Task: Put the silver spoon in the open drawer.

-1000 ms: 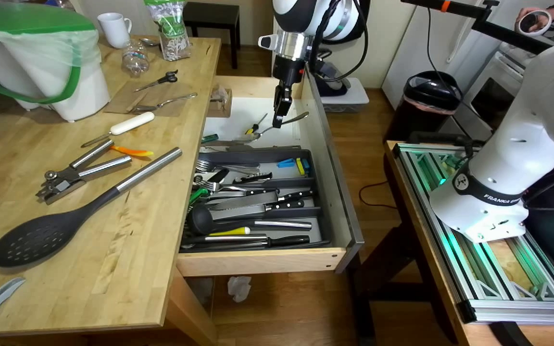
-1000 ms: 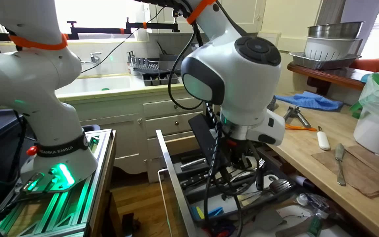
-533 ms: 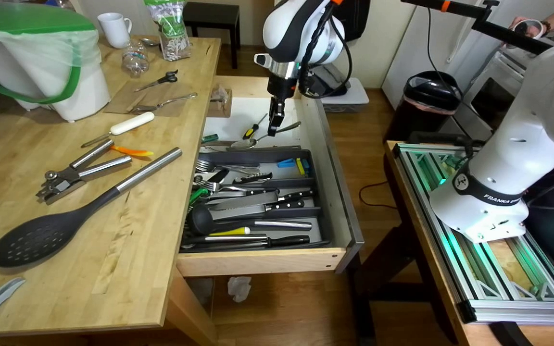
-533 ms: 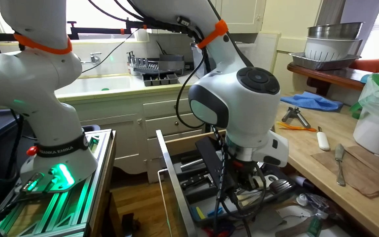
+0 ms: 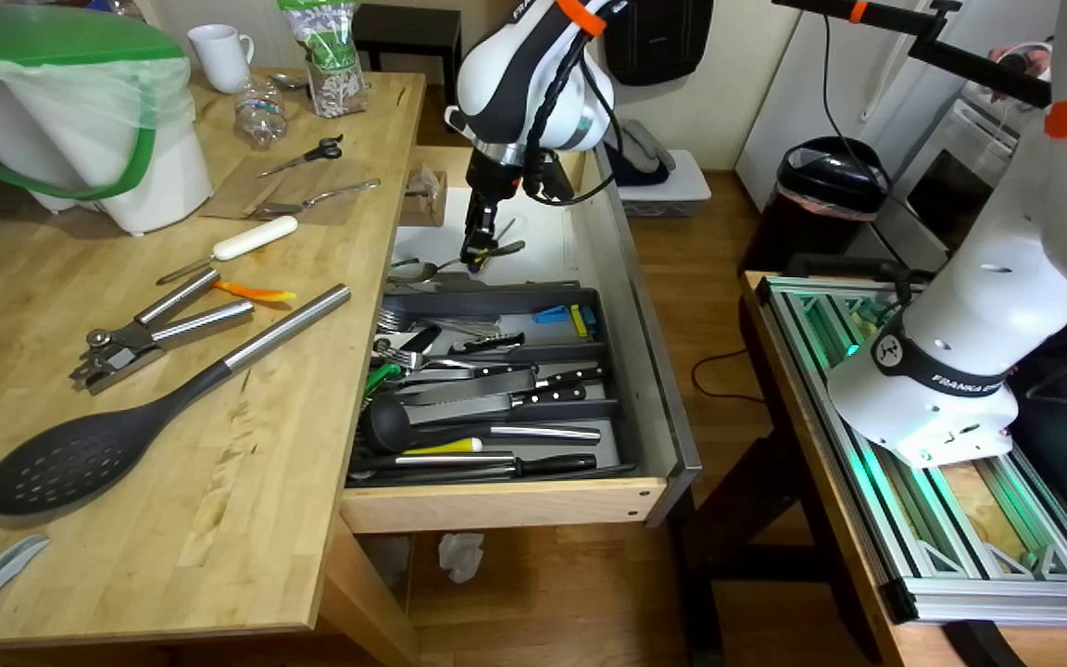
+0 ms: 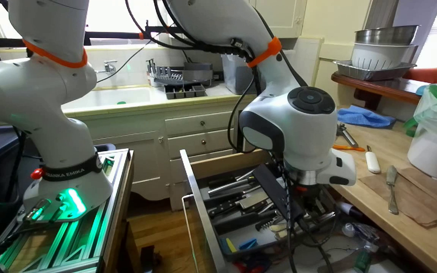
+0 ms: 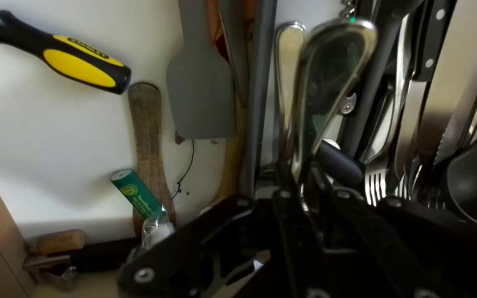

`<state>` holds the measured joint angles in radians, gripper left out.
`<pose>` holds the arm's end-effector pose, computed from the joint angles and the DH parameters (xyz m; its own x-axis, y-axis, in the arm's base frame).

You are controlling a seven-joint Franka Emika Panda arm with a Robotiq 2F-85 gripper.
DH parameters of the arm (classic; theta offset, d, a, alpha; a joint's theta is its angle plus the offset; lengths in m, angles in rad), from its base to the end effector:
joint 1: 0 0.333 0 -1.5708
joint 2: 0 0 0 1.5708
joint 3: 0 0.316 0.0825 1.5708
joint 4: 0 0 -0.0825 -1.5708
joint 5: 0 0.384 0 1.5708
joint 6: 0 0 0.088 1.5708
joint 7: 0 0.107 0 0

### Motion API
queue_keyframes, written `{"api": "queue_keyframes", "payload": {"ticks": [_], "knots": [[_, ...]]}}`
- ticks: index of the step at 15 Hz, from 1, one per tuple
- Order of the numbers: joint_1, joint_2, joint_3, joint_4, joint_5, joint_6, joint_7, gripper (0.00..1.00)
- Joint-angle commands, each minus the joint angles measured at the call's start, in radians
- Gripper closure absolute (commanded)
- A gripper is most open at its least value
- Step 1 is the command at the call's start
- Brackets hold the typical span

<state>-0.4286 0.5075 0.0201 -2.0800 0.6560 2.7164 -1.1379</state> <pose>0.5350 -0.2556 0.1870 0.9442 0.1156 0.3083 0.1581 -0.9805 -0.1164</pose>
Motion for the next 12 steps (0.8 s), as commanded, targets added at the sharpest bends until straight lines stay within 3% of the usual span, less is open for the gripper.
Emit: {"api": "queue_keyframes", "payload": {"ticks": [1, 4, 5, 12], "knots": [[-0.016, 0.007, 0.017, 0.009, -0.015, 0.002, 0.010, 0.88], [-0.022, 0.012, 0.017, 0.013, -0.014, 0.002, 0.007, 0.88], [-0.023, 0.012, 0.017, 0.013, -0.014, 0.002, 0.006, 0.97], [-0.037, 0.099, 0.105, 0.068, 0.020, 0.076, -0.037, 0.97]]}}
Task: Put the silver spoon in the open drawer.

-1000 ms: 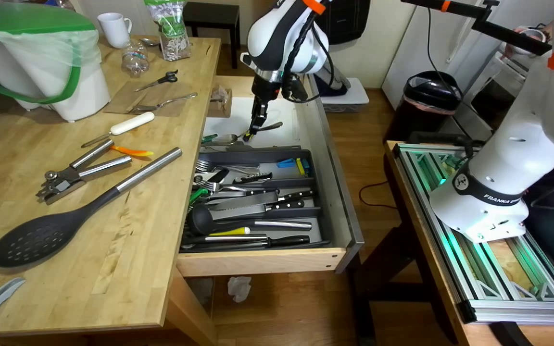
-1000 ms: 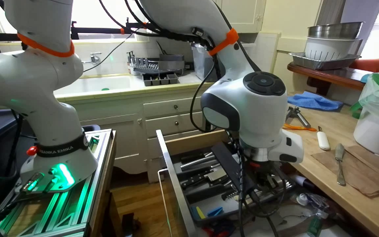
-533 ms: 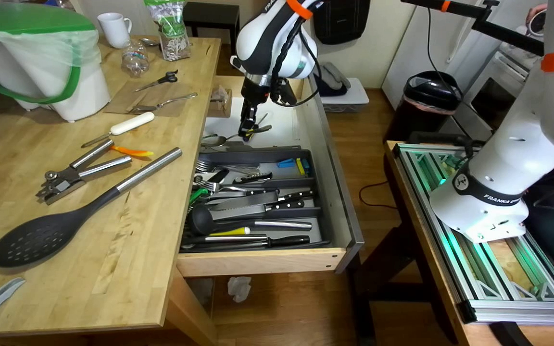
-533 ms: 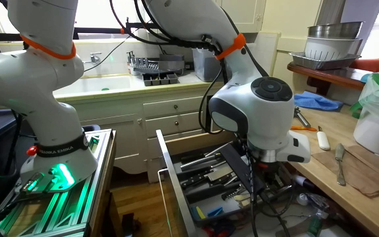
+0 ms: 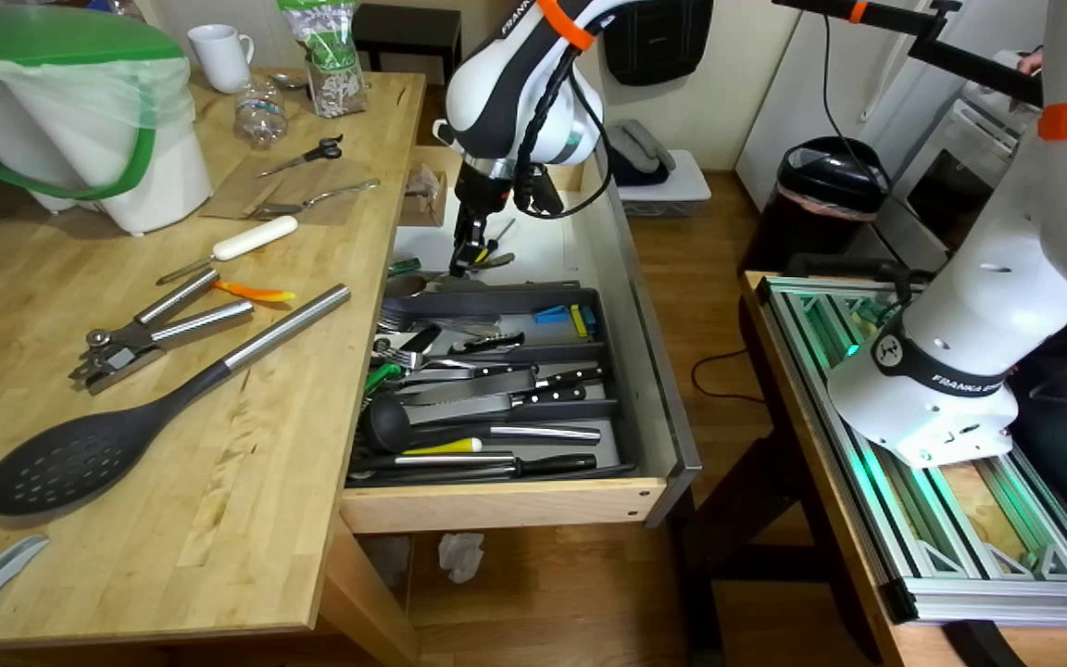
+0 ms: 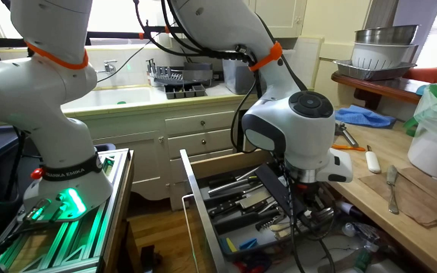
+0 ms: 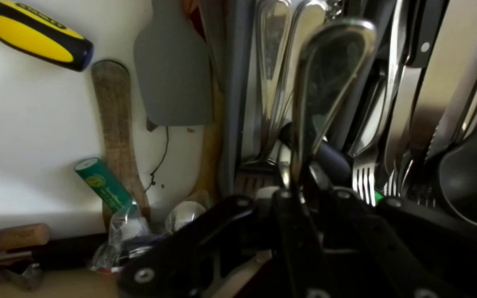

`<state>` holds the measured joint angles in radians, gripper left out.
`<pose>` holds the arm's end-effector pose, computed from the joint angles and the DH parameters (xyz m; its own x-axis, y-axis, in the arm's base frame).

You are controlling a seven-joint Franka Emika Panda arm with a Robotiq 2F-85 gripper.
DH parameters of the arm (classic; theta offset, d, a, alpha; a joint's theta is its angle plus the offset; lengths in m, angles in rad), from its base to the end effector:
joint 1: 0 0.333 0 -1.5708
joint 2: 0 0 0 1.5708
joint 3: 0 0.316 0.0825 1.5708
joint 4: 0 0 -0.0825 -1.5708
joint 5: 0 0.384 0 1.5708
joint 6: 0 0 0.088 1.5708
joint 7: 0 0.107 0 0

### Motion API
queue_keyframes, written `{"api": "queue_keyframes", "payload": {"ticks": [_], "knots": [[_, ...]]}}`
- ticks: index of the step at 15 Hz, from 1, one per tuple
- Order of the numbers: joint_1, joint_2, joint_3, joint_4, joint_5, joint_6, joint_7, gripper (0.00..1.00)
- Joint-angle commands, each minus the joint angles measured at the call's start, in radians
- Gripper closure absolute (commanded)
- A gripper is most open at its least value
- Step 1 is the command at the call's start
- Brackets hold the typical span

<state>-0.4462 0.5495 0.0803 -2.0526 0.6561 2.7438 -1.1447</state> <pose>0.5501 -0.2372 0.1746 0.9353 0.1409 0.3245 0.1900 -0.9738 -0.1248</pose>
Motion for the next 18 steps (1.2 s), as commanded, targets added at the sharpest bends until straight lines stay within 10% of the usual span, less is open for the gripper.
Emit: {"api": "queue_keyframes", "payload": {"ticks": [1, 18], "knots": [[-0.023, 0.068, 0.055, 0.044, 0.015, 0.060, -0.027, 0.97], [-0.062, 0.213, 0.114, 0.085, 0.013, 0.213, -0.017, 0.97]]}}
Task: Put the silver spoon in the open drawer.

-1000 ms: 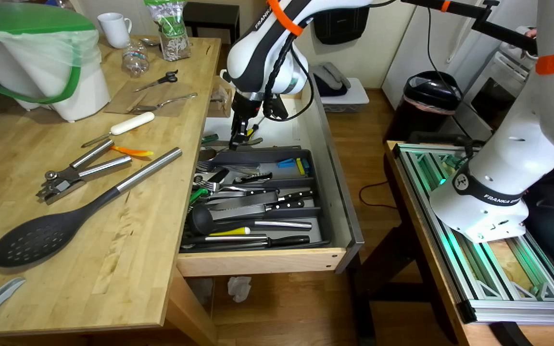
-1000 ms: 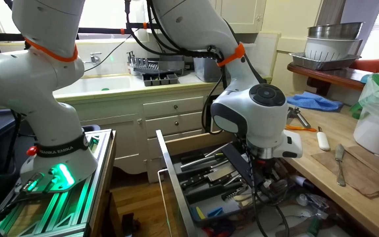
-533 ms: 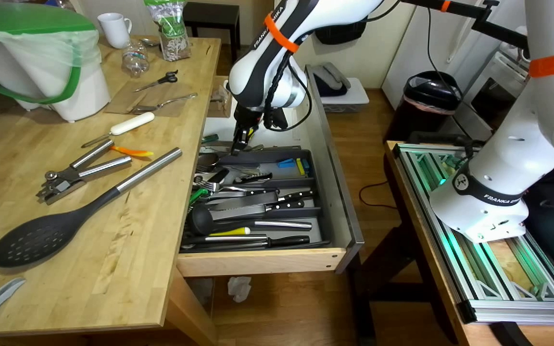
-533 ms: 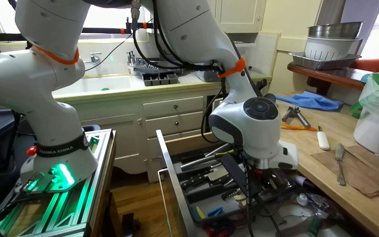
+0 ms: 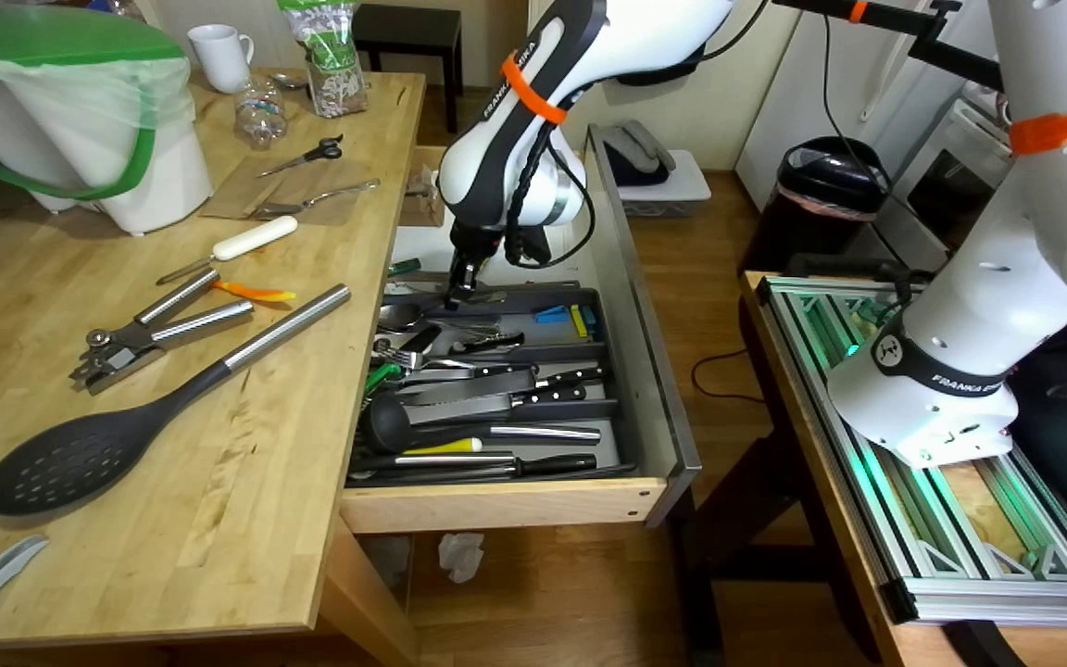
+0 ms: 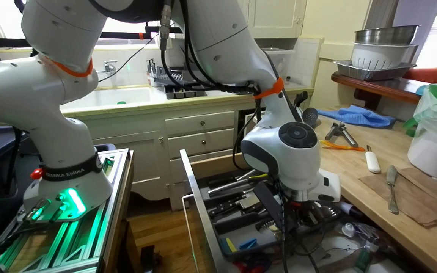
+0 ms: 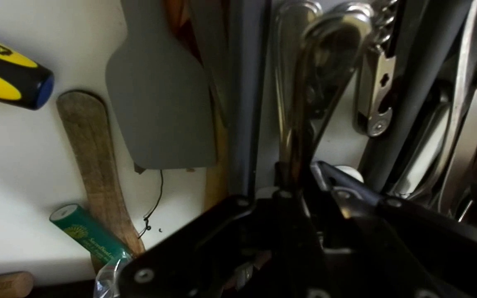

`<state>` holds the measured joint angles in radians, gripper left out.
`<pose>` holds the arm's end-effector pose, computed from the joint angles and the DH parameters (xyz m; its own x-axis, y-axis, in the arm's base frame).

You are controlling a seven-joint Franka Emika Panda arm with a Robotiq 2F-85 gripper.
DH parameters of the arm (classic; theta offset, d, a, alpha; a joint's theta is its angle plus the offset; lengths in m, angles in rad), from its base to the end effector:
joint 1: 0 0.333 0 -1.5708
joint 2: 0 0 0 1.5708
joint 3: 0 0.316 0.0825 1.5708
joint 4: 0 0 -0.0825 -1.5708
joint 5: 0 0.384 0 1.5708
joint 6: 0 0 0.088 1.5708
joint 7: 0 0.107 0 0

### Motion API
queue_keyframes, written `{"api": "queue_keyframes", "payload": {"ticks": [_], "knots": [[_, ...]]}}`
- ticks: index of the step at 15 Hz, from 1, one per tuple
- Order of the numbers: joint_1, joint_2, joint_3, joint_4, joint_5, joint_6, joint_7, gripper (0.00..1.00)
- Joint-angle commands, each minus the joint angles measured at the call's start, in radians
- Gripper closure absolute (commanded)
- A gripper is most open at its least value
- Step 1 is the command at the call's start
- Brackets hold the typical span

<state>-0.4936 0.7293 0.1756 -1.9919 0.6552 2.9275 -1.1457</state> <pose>0.5586 -0.2247 0.1064 0.9342 0.1173 0.3370 0.1555 -0.9838 -0.0887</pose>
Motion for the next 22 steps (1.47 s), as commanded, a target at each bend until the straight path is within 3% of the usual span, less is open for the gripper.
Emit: {"api": "queue_keyframes", "payload": {"ticks": [1, 17, 18, 19, 22], "knots": [[-0.012, 0.038, 0.016, 0.026, 0.012, 0.030, -0.014, 0.97], [-0.111, 0.072, 0.098, 0.018, -0.226, 0.055, 0.168, 0.97], [-0.116, 0.070, 0.100, 0.018, -0.241, 0.046, 0.180, 0.63], [-0.118, 0.066, 0.099, 0.017, -0.255, 0.045, 0.192, 0.61], [-0.143, 0.032, 0.118, 0.006, -0.290, 0.044, 0.208, 0.40]]}}
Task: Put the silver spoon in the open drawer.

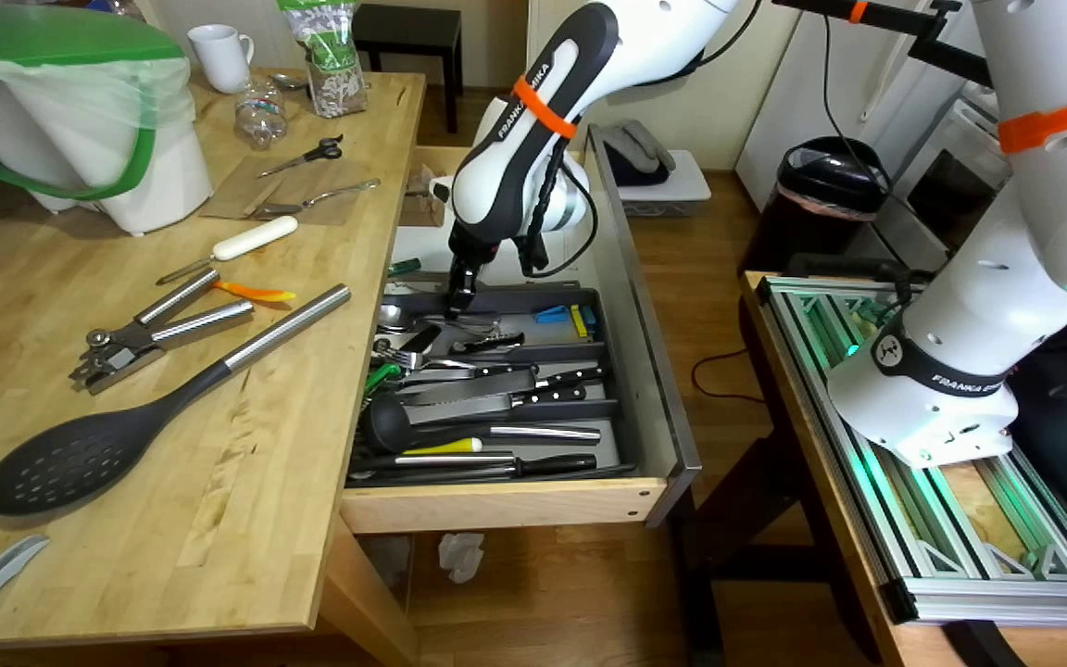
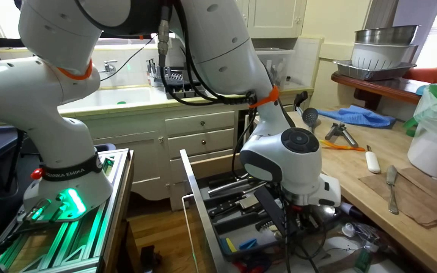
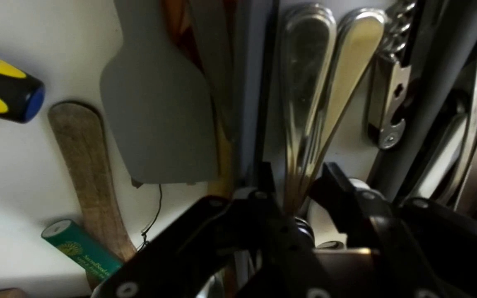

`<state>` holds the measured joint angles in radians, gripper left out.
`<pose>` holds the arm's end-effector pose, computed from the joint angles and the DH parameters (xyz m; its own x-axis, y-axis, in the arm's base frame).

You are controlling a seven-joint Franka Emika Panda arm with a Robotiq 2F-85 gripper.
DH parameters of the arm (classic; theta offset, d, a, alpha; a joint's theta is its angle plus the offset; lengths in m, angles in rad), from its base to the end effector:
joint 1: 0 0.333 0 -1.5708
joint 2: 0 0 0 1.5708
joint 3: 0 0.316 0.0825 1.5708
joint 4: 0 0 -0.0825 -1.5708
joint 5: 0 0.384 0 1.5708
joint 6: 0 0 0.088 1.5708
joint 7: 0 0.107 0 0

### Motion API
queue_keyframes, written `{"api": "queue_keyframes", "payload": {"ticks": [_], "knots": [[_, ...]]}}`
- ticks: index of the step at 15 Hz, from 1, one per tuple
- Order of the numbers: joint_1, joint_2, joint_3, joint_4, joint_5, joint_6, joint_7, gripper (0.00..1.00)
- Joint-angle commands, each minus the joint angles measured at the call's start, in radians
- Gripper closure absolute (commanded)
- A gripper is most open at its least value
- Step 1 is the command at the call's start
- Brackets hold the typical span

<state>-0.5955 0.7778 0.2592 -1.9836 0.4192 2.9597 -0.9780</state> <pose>0.5621 -0.2261 0.0938 0.9384 0.1205 0.3238 0.1575 -0.9834 -0.0906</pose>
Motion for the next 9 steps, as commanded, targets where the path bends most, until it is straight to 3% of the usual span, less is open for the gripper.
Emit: {"api": "queue_keyframes", "payload": {"ticks": [1, 5, 9], "knots": [[-0.050, -0.035, 0.042, -0.007, -0.064, 0.001, 0.047, 0.33], [-0.103, -0.184, 0.113, -0.057, -0.066, -0.125, 0.062, 0.03], [-0.159, -0.367, 0.178, -0.110, -0.039, -0.447, 0.090, 0.00]]}}
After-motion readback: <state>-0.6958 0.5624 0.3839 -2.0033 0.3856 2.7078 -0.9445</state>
